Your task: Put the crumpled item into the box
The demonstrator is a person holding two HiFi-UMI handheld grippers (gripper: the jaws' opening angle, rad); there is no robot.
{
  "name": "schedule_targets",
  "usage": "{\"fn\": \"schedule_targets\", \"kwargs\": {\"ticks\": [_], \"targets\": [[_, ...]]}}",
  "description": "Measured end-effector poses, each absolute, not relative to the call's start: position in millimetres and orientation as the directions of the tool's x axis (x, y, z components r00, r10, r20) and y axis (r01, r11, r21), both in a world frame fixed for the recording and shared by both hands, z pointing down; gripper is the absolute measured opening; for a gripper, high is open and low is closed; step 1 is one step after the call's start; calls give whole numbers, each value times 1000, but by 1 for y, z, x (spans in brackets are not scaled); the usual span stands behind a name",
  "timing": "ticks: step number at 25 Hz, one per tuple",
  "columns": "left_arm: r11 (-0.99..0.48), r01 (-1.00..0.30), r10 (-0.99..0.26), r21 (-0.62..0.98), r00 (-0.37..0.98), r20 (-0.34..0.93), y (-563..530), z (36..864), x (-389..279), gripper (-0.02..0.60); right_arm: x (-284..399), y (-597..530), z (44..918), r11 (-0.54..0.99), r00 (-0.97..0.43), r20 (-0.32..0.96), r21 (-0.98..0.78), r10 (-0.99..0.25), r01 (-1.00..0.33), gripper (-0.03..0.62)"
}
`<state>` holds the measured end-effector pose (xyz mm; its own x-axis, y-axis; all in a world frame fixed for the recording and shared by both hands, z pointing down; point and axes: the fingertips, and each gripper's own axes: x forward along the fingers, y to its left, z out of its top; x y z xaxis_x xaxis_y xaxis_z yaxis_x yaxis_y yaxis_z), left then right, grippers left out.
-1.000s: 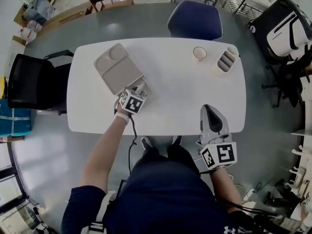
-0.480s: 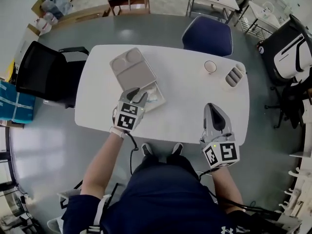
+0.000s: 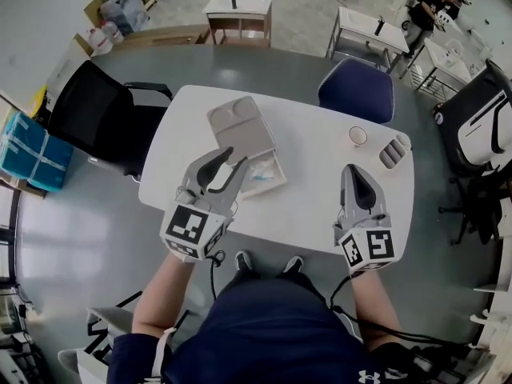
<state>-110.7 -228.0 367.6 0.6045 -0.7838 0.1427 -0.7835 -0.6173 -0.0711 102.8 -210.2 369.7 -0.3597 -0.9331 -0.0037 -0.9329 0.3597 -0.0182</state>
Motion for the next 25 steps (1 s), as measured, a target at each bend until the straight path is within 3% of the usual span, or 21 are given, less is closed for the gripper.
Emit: {"fn": "schedule_targets", "kwargs": {"ticks": [5,10,25], "targets": [[-559,-815,-819,-152,571,-48,-191,291,-120,93,99,-213,332,357,-364,-84,82,-928,-930,2],[-458,-866,-848,-201,494,-191,-166,253,-140,12,86,-206,298,376,-393,-163,130,-905,-918,2],[-384,-915,-892,-126,403,-204,-158,261,-164,2,49,-180,296,456,-453,-212,38,-866,-889,2]]}}
